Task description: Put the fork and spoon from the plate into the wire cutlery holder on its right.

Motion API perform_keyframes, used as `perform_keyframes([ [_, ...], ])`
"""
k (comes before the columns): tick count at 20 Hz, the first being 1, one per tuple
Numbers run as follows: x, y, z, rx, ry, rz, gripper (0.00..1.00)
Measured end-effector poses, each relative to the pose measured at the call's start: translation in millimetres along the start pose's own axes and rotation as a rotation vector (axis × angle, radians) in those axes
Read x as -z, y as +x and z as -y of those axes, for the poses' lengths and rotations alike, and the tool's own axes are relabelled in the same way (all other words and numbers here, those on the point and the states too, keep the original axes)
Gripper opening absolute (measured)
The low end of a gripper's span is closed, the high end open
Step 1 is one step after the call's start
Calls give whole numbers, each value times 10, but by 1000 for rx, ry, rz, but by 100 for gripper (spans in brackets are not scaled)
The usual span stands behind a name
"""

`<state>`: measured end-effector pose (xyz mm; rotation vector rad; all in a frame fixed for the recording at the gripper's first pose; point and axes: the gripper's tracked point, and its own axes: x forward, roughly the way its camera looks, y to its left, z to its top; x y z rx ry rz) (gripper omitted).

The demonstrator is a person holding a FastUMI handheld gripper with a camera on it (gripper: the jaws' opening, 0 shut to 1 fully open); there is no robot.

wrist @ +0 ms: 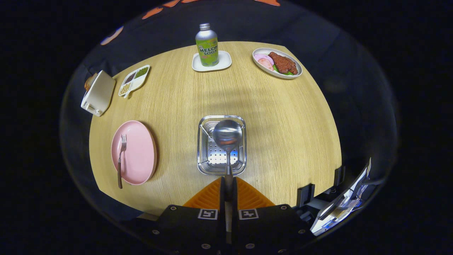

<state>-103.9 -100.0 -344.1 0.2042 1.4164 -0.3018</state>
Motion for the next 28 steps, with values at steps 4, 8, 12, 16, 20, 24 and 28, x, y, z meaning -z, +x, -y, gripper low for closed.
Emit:
perform_keyframes([
  [4, -148, 57, -16, -11, 28, 28, 10],
  [8, -301, 71, -68, -10, 31, 81, 10],
  [12, -537, -43, -274, -38, 39, 181, 9],
  [16, -807, -261, -566, -91, 42, 333, 11],
  [20, -856, -391, -904, -157, 25, 397, 24],
  [24, -721, -370, -1315, -220, -8, 371, 59],
  [28, -534, -343, -1799, -280, -74, 321, 86],
])
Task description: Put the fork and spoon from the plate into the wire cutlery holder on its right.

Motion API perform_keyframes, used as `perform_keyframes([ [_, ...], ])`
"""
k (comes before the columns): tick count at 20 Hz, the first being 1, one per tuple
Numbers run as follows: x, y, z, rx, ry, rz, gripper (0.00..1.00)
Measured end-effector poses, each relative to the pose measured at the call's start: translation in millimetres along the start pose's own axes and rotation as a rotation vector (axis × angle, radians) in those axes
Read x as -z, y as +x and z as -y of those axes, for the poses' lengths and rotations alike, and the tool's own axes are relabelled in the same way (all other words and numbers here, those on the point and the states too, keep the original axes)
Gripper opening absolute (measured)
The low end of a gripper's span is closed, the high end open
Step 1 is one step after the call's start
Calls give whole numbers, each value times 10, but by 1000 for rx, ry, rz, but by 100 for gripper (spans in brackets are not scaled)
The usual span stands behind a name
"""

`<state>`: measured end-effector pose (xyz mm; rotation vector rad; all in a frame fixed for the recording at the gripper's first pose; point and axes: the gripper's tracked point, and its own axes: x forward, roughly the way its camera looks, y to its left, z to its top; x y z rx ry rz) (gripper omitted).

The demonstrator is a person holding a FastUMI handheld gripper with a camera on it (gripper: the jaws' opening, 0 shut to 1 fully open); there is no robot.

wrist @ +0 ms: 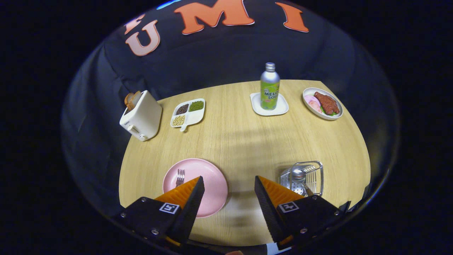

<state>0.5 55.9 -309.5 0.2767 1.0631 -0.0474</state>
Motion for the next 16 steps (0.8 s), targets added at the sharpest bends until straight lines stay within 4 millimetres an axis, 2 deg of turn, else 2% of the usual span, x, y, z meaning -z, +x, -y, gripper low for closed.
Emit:
perform_keyframes([
  [4, 185, 147, -456, -56, -48, -74, 88],
  [8, 394, 321, -821, -92, -86, -155, 89],
  [13, 667, 537, -1122, -103, -95, -257, 89],
  [16, 810, 690, -1210, -84, -95, -304, 87],
])
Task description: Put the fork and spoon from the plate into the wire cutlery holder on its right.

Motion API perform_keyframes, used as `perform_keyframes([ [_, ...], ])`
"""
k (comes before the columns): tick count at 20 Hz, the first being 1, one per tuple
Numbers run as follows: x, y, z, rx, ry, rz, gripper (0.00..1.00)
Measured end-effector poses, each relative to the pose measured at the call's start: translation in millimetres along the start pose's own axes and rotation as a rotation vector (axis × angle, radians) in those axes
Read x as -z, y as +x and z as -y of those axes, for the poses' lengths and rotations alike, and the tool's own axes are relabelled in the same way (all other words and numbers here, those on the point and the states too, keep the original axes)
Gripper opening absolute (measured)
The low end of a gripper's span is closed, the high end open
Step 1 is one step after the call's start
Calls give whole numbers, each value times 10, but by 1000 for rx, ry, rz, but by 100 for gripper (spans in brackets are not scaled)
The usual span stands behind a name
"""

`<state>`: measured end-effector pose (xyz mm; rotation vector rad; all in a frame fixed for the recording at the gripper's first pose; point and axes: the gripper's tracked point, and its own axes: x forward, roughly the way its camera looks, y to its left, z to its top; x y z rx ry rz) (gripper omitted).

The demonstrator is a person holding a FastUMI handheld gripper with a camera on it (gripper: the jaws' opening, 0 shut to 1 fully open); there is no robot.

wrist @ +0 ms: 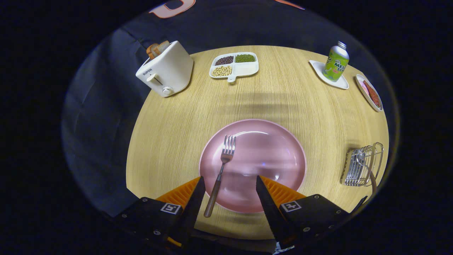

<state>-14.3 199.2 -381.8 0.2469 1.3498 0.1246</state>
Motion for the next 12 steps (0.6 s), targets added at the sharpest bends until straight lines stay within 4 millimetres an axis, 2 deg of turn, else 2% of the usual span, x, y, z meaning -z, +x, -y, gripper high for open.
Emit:
perform_keyframes([
  [4, 115, 235, -18, 47, 21, -57, 79],
  [8, 228, 421, -4, 95, 37, -110, 65],
  [12, 317, 496, -23, 132, 56, -141, 34],
])
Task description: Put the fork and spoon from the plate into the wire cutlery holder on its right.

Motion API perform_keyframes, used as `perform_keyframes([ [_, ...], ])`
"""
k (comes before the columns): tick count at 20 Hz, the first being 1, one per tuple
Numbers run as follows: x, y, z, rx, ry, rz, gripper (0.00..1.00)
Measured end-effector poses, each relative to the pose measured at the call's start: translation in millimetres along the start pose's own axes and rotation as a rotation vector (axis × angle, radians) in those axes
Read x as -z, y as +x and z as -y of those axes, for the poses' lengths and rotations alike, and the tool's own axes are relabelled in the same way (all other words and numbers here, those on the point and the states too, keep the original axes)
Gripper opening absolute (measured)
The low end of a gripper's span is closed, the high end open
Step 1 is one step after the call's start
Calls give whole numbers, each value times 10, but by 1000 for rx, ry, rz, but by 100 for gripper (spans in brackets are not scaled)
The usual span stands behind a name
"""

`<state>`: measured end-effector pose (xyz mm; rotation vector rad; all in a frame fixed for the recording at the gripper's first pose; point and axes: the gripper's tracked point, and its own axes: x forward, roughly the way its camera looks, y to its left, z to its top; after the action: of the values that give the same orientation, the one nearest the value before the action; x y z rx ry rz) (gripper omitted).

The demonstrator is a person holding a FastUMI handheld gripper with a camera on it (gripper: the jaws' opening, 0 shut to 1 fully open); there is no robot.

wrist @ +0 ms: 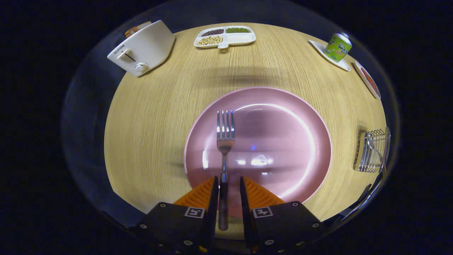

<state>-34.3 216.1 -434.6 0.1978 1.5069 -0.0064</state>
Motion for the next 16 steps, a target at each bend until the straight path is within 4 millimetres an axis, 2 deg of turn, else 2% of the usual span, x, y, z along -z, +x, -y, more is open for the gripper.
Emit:
perform_keyframes([
  [1, -4, 1, -9, 2, 0, 4, 20],
  [3, 18, -10, -18, -4, -7, 3, 9],
  [5, 13, -64, -7, -17, -6, 8, 7],
  [8, -35, -230, 159, -9, 7, 58, 6],
  [12, -61, -526, 586, 5, 73, 109, 6],
  [16, -4, -761, 1171, 50, 137, 138, 6],
])
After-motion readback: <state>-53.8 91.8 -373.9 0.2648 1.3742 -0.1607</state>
